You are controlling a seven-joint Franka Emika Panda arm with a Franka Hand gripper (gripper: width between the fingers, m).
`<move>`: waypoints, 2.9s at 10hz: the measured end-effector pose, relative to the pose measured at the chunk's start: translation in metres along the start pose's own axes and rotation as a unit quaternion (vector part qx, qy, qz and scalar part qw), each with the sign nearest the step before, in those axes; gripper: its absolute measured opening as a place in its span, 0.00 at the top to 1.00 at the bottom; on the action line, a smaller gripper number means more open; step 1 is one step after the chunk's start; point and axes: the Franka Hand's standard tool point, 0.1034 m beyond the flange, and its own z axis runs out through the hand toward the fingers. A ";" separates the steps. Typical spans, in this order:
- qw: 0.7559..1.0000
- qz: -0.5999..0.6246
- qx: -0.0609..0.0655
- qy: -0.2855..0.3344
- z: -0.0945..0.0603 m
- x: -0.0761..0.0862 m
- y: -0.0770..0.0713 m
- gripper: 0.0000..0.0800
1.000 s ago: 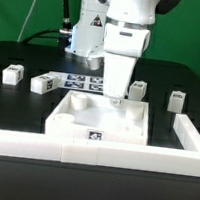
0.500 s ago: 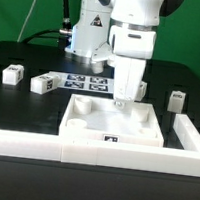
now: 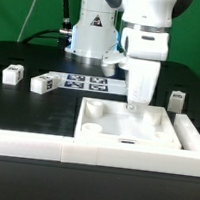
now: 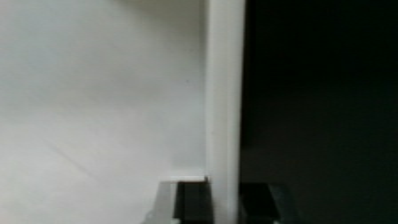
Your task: Assemble one leg
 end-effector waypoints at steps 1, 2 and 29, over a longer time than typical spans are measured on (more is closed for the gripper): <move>1.000 -0.005 -0.002 -0.001 0.000 0.006 0.004 0.93; 1.000 -0.004 -0.001 -0.005 0.000 0.005 0.005 0.93; 0.863 0.505 0.005 -0.001 -0.032 0.052 -0.054 0.19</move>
Offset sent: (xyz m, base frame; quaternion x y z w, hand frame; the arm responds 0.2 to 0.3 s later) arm 0.0000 0.0000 0.0000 0.0000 0.0000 0.0000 1.0000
